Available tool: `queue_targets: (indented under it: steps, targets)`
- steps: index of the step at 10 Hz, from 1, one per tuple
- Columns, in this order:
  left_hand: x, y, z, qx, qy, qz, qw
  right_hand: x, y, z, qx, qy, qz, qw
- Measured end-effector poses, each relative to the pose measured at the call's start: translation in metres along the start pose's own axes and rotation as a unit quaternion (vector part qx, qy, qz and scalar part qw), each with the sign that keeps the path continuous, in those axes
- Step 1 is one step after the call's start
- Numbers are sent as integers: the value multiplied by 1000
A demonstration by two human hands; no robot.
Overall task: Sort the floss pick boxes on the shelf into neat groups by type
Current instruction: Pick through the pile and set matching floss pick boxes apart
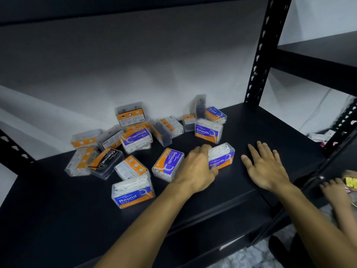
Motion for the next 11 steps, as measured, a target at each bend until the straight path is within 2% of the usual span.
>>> queue_targets:
  steps: [7,8,9,10,11]
  targets:
    - [2,1,1,-17,6,-5,1000,0,-2,0,9,1,6,1000]
    - [4,-10,-3,-1,14,-7,1000,0,-3,-1,12,-1,14,1000]
    - [2,-37,-12,45,19,-11,999,0,-4,-2,17,-5,34,999]
    - [-16,-71,-17,90,-13,25,996,0,-12,-3,44,-11,101,994]
    - [-48,-89,-14,41,-99,112,988,2,-45,-8,122,6,289,950]
Point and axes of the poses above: each hand's wrist, its own z-axis towards the middle knuckle, its own y-axis out of the palm, x = y × z, the point moved 10 cm from there along z, towards the middle knuckle, and after that the axes turned 9 degrees about -x, right-handed, at the moved point
